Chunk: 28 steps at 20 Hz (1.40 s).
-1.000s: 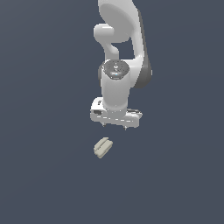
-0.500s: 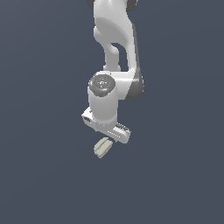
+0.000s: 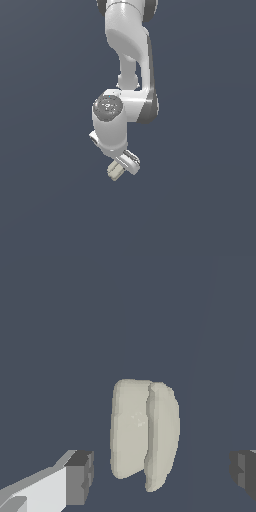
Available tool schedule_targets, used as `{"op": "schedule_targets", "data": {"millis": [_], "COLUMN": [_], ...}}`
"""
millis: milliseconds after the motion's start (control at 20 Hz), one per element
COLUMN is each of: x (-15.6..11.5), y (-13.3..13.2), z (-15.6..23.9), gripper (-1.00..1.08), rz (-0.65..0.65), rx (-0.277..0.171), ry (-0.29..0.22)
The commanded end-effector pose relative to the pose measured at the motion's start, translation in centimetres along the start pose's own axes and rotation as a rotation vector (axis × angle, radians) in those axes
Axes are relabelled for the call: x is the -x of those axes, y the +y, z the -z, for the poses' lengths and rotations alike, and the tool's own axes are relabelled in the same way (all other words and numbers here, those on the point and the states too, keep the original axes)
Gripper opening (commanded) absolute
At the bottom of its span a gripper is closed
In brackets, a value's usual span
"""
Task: Pick up the object and move it to a goal position.
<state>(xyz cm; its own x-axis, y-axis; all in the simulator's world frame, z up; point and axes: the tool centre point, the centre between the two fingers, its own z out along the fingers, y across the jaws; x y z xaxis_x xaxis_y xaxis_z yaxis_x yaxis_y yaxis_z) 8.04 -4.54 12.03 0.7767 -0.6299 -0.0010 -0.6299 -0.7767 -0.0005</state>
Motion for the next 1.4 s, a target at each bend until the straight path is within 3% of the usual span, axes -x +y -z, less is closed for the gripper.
{"op": "schedule_targets", "data": {"millis": [0, 1150, 1200, 1350], "x": [-0.3, -0.4, -0.4, -0.4], "y": [0.0, 0.1, 0.1, 0.1], "z": [-0.2, -5.2, -5.2, -5.2], "gripper": [1.0, 1.0, -1.0, -1.0], "rz": [-0.022, -0.03, -0.03, -0.03], "rx": [0.0, 0.001, 0.001, 0.001], "ry": [0.001, 0.001, 0.001, 0.001]}}
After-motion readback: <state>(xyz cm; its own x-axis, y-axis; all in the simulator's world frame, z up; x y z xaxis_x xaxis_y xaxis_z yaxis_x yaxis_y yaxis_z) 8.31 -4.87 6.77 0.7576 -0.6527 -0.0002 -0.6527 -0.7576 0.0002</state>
